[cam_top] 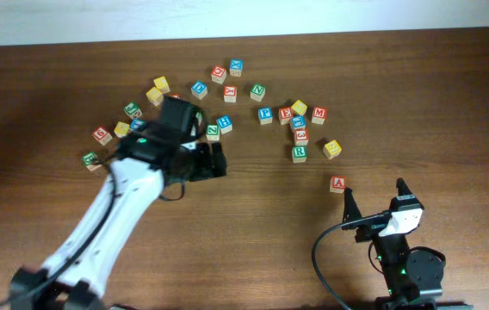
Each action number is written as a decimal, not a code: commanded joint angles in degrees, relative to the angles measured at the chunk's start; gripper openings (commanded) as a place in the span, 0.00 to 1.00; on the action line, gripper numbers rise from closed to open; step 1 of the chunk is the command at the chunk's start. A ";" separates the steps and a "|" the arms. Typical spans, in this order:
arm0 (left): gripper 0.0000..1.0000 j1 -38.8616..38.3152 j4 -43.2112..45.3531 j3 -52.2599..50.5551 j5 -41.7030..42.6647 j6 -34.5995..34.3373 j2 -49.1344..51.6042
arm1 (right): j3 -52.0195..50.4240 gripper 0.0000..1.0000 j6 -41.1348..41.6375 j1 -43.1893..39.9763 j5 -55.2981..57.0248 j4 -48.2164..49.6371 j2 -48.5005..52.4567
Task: Spell out CVPR
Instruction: 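Lower the left gripper over the yellow C block and grasp it, then carry the yellow C block forward and set it down on open table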
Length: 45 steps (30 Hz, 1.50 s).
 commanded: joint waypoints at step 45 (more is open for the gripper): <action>0.26 -3.50 19.41 0.96 -13.07 1.92 24.50 | -0.31 0.98 0.39 -0.55 0.09 -0.31 -0.37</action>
